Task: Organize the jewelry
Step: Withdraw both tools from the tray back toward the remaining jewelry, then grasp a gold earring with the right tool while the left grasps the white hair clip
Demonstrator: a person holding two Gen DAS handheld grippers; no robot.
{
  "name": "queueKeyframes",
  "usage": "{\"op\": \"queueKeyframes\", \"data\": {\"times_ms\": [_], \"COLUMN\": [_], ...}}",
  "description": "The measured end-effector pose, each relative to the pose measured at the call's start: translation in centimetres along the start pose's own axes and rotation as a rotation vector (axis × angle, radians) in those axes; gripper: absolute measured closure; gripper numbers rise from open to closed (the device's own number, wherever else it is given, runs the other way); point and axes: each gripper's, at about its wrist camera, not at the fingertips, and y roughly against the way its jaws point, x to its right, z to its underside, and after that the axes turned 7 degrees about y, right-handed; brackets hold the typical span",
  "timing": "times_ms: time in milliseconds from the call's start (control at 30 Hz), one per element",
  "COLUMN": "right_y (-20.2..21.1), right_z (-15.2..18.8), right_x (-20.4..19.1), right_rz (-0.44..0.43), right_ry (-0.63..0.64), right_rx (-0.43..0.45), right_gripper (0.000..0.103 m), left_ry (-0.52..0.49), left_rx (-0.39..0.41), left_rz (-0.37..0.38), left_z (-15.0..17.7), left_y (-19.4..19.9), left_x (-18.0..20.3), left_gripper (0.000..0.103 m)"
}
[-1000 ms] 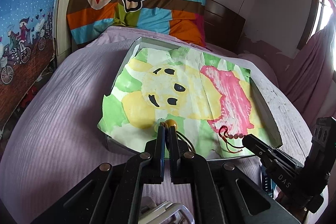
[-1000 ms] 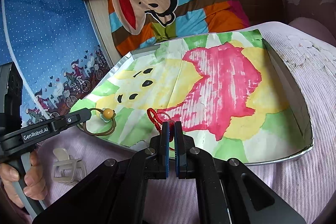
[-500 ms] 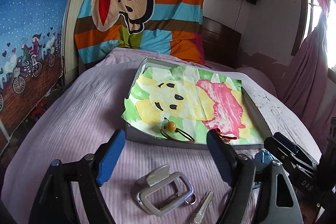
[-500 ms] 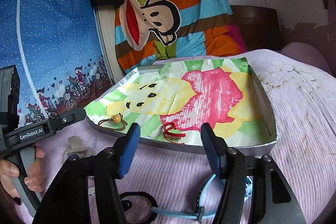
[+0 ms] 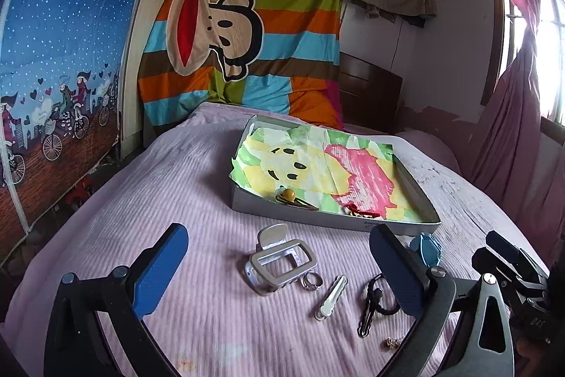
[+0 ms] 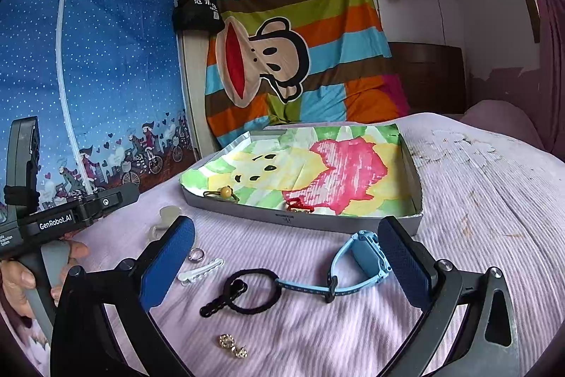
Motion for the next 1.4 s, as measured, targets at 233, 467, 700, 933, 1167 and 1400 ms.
{"op": "queueKeyframes", "data": {"times_ms": [233,467,700,933,1167,1400], "right_y": [1.8,2.3,1.9,0.6,-1.1,-2.7], "right_z": [1.7,3.0,4.0,5.2,6.2,7.3], "right_x": [-0.2,-0.7,-1.4,-1.4,-1.3,-2.7], "right_rz": [-0.001,-0.017,-0.035,-0.080,-0.133,-0.207], "right_ry": [0.021,0.049,0.111,0.134,0.126,0.162], "right_rx": [-0.032,-0.063,-0.115,-0.207,-0.295,-0.378], "right_gripper": [0.001,0.001,0.001,0.002,0.027,0.058], "left_ry": [-0.057,-0.122,-0.152,-0.203,-0.228,-0.256], "left_rx": [-0.002,-0.060,-0.152,-0.273,-0.357,-0.387], "left_rz": [0.005,-0.002,0.013,0.061,0.094,0.089], "left_z": [1.9,3.8,4.8,5.7,6.3,6.3], "left_y": [1.9,1.9,1.0,-0.6,-2.3,-4.1], "left_x": [0.2,0.6,0.8,1.2,1.6,2.5], "left_gripper": [0.000,0.000,0.000,0.003,0.024,0.041]}}
